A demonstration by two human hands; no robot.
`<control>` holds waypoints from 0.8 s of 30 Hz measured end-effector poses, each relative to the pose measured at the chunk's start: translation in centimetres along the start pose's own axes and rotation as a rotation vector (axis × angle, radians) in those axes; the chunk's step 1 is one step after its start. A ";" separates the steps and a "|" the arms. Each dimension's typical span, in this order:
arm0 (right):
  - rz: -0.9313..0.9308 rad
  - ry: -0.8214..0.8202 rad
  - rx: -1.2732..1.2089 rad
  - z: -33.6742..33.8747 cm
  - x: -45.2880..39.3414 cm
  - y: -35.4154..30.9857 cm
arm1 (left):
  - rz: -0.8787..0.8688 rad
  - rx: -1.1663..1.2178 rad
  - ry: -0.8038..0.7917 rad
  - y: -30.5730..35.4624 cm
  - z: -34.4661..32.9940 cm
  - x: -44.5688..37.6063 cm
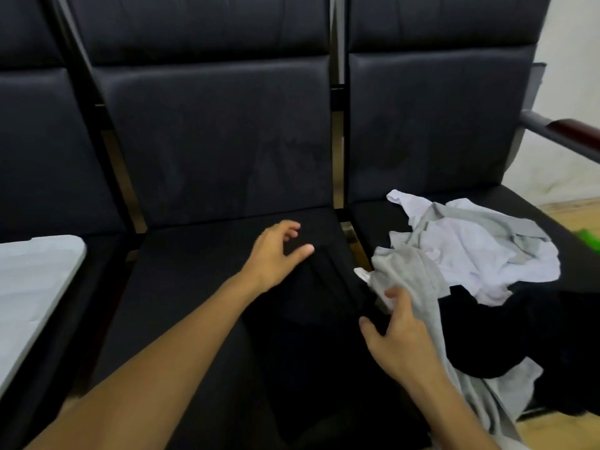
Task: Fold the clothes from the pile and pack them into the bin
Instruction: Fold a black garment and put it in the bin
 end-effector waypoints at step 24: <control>0.852 -0.329 -0.006 -4.4 8.0 -22.1 | 0.077 0.172 0.193 3.6 23.2 22.9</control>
Point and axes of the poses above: each hand's wrist, its own x-axis away from the middle knuckle, its own z-axis out of the back of the hand, y = z × x, the point moved 8 cm from there along -x, towards the middle knuckle, and after that the axes turned 8 degrees about x, right-handed, at the moved point
